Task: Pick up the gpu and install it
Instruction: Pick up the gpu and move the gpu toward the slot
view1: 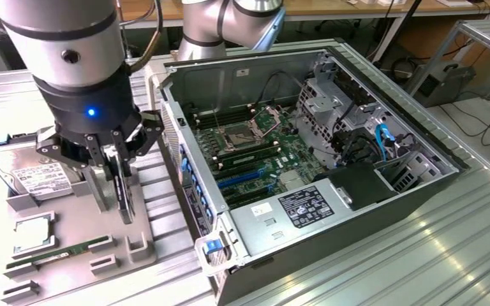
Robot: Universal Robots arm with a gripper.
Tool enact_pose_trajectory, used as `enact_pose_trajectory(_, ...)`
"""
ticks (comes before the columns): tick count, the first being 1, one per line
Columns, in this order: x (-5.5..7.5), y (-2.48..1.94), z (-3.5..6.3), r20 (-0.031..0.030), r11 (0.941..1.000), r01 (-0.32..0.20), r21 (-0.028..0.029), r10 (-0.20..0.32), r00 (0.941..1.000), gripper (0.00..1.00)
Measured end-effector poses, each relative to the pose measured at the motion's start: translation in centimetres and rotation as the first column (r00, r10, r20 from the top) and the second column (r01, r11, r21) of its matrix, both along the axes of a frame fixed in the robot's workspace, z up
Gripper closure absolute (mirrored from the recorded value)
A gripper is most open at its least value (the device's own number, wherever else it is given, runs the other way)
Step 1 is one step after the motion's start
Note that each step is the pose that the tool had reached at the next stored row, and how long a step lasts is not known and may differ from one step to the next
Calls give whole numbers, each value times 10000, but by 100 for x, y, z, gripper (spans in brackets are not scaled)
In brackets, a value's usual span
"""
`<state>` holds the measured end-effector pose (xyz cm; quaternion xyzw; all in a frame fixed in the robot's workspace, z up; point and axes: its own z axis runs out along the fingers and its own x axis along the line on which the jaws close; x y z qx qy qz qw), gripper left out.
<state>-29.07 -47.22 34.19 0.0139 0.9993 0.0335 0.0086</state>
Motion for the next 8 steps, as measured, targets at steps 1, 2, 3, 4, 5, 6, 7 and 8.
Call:
enact_pose_trajectory(1,10,-9,47,0,10000,0,9,0,10000,74)
enact_pose_trajectory(2,25,-21,109,-1,10000,-1,18,1,10000,74)
enact_pose_trajectory(3,38,-31,154,0,10000,-1,26,1,10000,74)
enact_pose_trajectory(4,57,-44,207,1,10000,-2,39,2,10000,74)
enact_pose_trajectory(5,74,-57,255,-1,10000,-4,48,4,10000,74)
enact_pose_trajectory(6,98,-73,309,1,10000,-5,63,5,10000,74)
enact_pose_trajectory(7,119,-87,354,0,10000,-5,71,5,10000,74)
enact_pose_trajectory(8,156,-112,428,0,10000,-5,86,5,10000,74)
